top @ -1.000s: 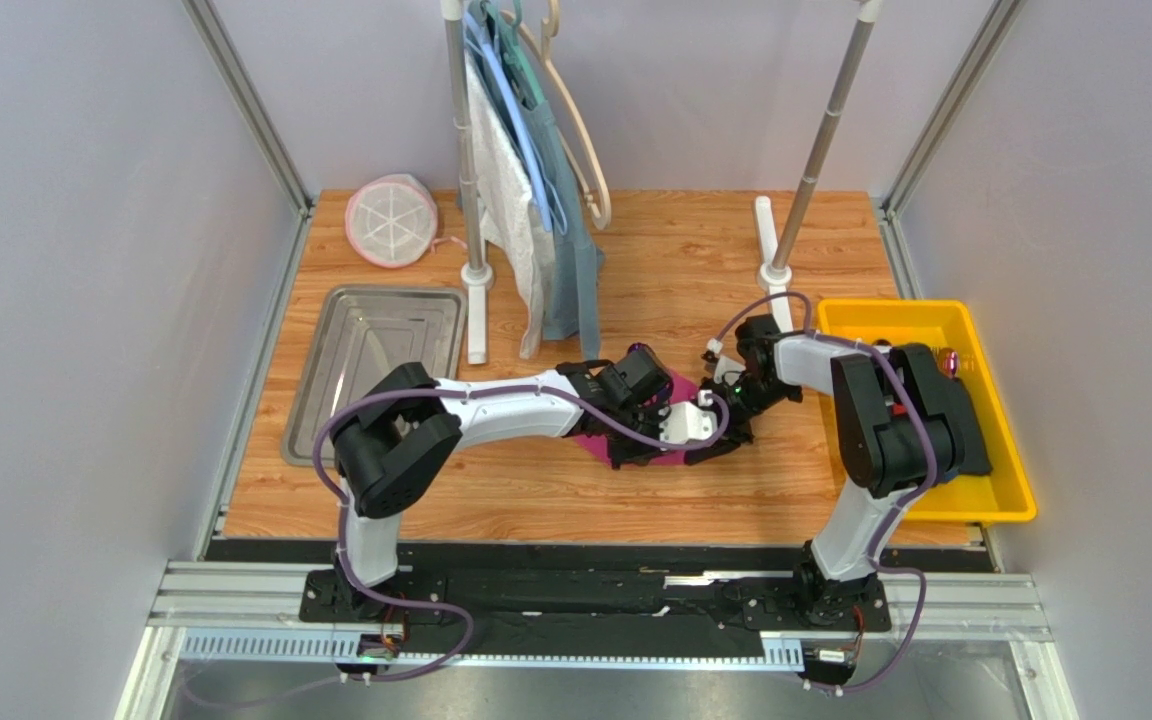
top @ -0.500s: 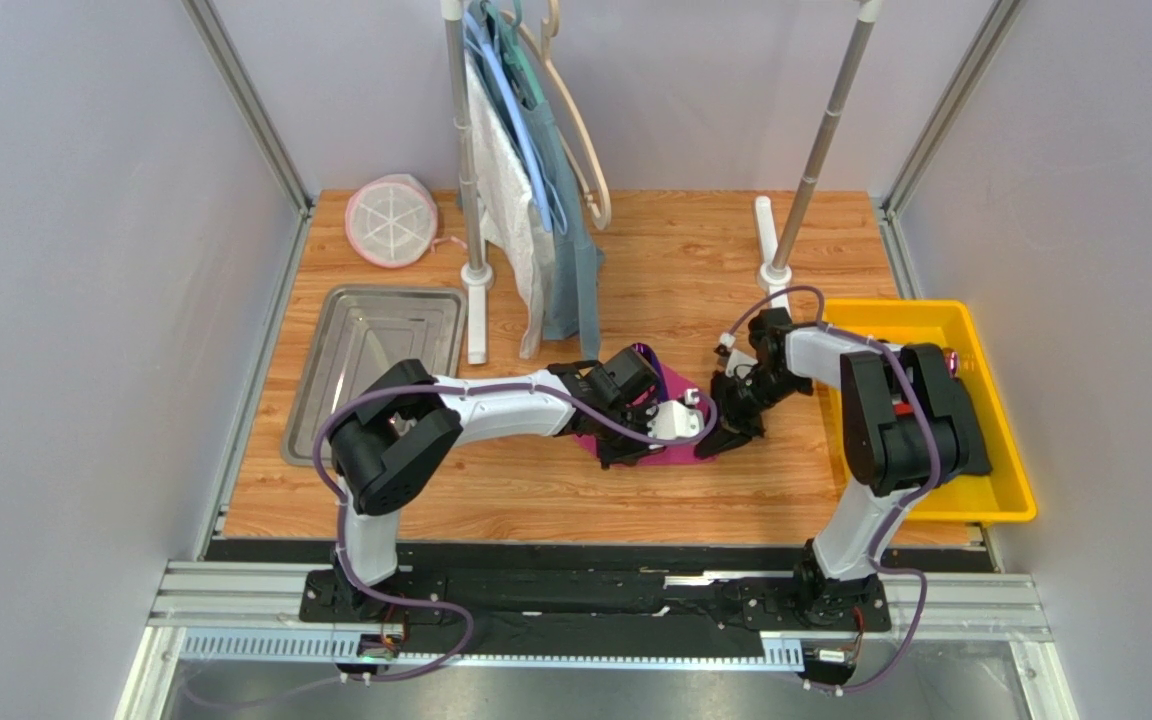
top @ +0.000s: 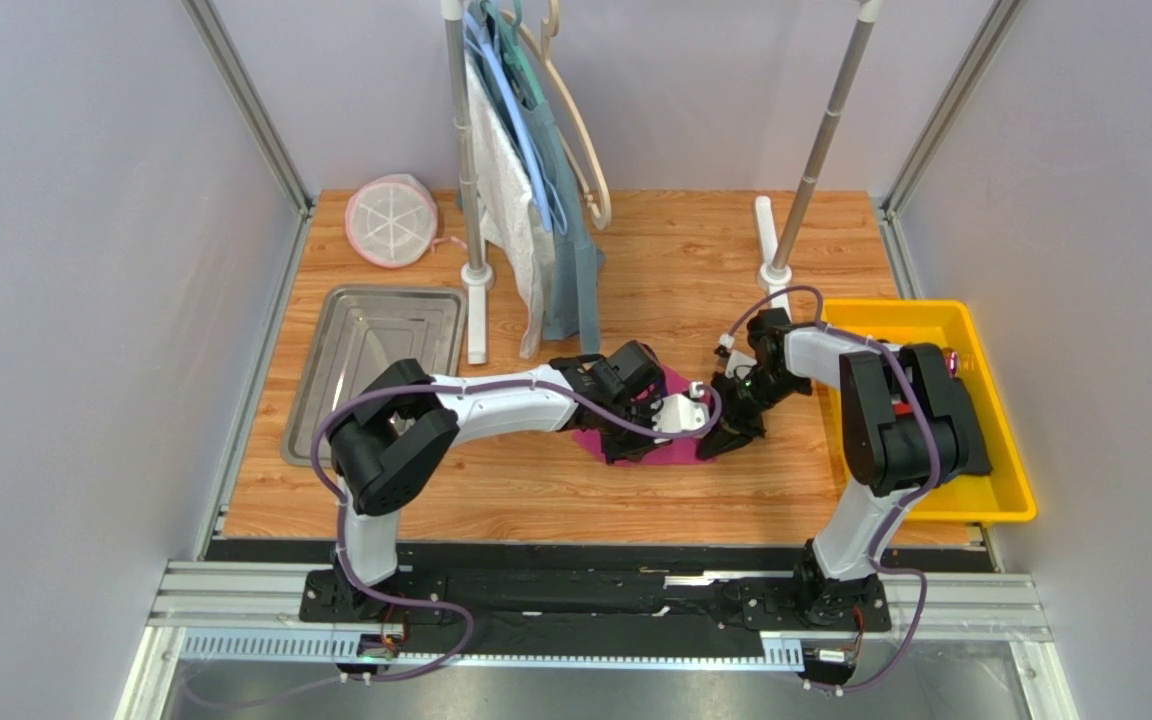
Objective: Place the utensils on the paper napkin and roll it up
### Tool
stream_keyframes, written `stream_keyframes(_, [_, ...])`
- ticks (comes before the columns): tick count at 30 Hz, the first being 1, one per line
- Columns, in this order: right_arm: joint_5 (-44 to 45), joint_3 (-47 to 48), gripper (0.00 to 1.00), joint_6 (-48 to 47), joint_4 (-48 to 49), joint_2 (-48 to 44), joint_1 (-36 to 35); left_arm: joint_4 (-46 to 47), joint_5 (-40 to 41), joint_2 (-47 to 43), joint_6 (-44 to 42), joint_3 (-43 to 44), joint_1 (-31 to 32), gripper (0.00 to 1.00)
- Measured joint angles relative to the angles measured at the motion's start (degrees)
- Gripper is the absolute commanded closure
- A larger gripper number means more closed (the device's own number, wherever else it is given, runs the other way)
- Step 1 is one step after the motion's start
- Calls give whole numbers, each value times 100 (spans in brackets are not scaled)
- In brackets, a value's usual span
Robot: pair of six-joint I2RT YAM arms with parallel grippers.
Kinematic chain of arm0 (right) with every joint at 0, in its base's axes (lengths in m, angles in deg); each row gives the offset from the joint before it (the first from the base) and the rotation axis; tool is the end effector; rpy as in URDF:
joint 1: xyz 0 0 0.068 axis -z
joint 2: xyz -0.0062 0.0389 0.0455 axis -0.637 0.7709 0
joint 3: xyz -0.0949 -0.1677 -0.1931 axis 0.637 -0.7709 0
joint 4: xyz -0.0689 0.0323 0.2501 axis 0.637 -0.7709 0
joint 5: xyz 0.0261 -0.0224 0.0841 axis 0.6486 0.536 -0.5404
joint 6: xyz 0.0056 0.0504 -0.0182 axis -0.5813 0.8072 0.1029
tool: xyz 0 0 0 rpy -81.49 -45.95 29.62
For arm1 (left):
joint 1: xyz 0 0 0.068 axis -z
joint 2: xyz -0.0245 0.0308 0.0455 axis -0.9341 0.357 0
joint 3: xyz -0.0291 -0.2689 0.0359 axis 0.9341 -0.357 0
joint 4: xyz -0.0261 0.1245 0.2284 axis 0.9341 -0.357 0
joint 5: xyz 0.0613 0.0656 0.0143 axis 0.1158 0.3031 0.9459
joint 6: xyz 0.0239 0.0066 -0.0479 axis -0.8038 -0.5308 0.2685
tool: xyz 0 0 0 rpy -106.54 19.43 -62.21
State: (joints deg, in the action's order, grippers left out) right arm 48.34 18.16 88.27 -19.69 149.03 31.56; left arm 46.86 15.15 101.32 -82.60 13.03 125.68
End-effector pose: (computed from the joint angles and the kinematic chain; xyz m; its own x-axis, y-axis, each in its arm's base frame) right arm 0.2740 0.0589 0.1296 -0.9892 -0.0078 0.1461 0.0749 0.8309 0.5513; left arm 0.2058 -0.3330 0.1692 -0.0852 0.8197 -0.5665 0.9963 0.0618 -0.0604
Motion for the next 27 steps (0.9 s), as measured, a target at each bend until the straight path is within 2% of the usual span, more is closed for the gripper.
stream_keyframes(10, [17, 0, 87, 2, 2, 0, 0, 118, 42, 37, 284, 302, 0, 85])
stream_keyframes(27, [-57, 111, 84, 11, 24, -20, 0, 380, 354, 752, 761, 894, -181, 87])
